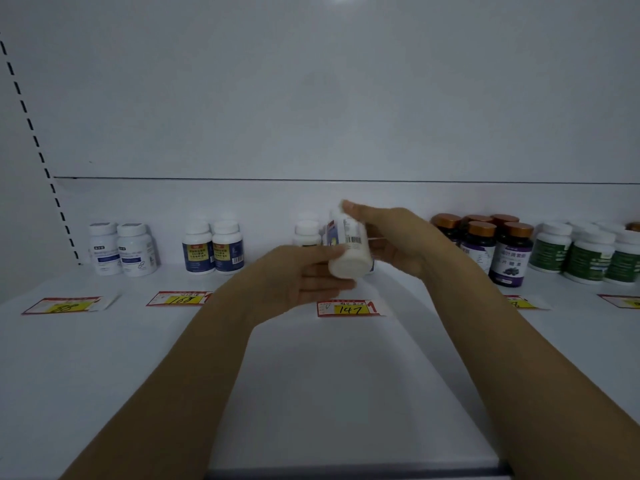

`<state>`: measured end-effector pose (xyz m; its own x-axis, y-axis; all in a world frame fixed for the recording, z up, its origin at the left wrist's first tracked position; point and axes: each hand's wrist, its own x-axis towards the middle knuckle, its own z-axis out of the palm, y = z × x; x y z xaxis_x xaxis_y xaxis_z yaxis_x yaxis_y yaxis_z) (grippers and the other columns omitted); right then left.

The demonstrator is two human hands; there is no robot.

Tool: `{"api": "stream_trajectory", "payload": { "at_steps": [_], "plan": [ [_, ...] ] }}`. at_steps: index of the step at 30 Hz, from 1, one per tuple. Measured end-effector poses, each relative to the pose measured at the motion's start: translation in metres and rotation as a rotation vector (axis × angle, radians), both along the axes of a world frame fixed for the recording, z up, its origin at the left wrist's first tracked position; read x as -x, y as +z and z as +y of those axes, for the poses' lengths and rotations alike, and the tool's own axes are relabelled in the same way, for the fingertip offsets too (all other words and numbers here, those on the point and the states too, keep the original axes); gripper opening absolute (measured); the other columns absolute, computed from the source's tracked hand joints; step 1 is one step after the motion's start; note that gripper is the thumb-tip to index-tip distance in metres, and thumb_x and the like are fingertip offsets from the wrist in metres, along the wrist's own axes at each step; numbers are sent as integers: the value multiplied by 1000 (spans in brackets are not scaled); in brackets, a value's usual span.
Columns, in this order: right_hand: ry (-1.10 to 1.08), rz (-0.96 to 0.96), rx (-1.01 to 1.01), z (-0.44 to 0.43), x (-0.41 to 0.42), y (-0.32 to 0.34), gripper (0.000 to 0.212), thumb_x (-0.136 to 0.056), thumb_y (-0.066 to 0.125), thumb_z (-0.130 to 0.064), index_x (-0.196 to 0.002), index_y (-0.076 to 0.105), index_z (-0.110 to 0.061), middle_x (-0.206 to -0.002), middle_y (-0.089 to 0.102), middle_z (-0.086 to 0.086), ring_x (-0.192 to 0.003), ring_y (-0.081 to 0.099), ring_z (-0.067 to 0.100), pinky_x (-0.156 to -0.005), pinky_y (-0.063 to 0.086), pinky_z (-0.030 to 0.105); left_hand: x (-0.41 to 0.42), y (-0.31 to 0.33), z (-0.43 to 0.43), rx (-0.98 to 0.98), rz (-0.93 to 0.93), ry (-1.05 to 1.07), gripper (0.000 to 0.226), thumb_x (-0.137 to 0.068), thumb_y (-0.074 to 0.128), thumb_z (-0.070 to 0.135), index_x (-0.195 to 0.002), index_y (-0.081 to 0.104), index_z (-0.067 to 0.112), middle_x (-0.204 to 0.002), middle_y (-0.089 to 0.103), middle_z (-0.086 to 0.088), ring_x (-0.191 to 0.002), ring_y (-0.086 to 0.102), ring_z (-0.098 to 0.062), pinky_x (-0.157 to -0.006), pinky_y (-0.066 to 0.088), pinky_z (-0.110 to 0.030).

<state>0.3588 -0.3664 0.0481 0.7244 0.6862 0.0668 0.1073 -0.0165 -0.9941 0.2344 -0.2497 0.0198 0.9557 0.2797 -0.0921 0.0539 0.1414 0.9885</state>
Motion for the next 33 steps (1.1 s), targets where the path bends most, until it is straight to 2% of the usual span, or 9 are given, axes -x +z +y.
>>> {"api": "stream_trajectory", "payload": {
  "at_steps": [4, 7, 11, 15, 19, 23, 27, 30, 33],
  "plan": [
    [41, 163, 164, 3, 0, -7, 55, -79, 72, -45, -115, 64, -3, -108, 68, 17, -80, 69, 23, -63, 59, 28, 8, 0, 0, 105, 89, -70, 60, -69, 66, 40, -115, 60, 1, -107, 70, -19, -94, 70, -26, -78, 58, -31],
    [50, 224, 179, 2, 0, -7, 55, -81, 71, -43, -117, 62, -2, -105, 65, 18, -74, 67, 22, -54, 57, 25, 10, 2, -1, 101, 121, -57, 66, -64, 65, 47, -109, 62, -1, -104, 71, -16, -86, 71, -22, -77, 58, -30],
    [63, 212, 127, 2, -1, -7, 52, -83, 70, -40, -117, 62, -1, -106, 68, 19, -78, 70, 23, -61, 60, 28, 10, 1, -1, 93, 90, -53, 65, -67, 64, 48, -113, 61, 2, -106, 71, -17, -91, 71, -24, -79, 58, -30],
    [191, 177, -161, 1, 0, 1, 35, -93, 59, -27, -113, 62, 2, -109, 68, 19, -94, 68, 27, -85, 58, 36, 8, 2, -2, 79, -65, -18, 51, -70, 66, 31, -114, 59, 5, -107, 71, -15, -99, 69, -25, -83, 56, -30],
    [218, -95, -134, -5, 0, 8, 37, -93, 57, -34, -117, 63, -6, -113, 68, 11, -106, 65, 25, -95, 52, 39, 4, 2, -6, -287, -108, 162, 51, -67, 76, 26, -113, 62, 9, -108, 71, -5, -95, 69, -17, -85, 55, -27],
    [76, -499, 85, -10, 5, 9, 32, -86, 63, -40, -108, 68, -17, -98, 72, -2, -91, 70, 12, -87, 56, 31, -1, -2, -11, -649, -83, 326, 44, -70, 80, 23, -109, 62, 17, -104, 68, 4, -90, 65, -10, -78, 51, -20],
    [-19, -562, 173, -10, 2, 13, 45, -82, 69, -41, -119, 63, -17, -118, 66, 2, -94, 68, 13, -91, 55, 35, -5, -10, -10, -777, -140, 383, 41, -70, 81, 26, -101, 56, 22, -108, 68, 1, -91, 65, -13, -83, 52, -25],
    [-99, -617, 197, -9, -1, 16, 47, -82, 69, -41, -122, 59, -18, -122, 61, 2, -98, 65, 13, -88, 51, 30, -9, -18, -10, -893, -127, 383, 45, -77, 74, 34, -115, 55, 20, -110, 62, 9, -92, 59, -7, -74, 44, -12],
    [-220, -716, 201, -8, -7, 17, 47, -85, 67, -40, -125, 57, -16, -121, 60, 0, -101, 56, 11, -82, 41, 24, -12, -30, -2, -1089, -44, 374, 48, -86, 61, 45, -126, 50, 21, -121, 57, 8, -104, 56, -11, -82, 44, -21]
  ]
}}
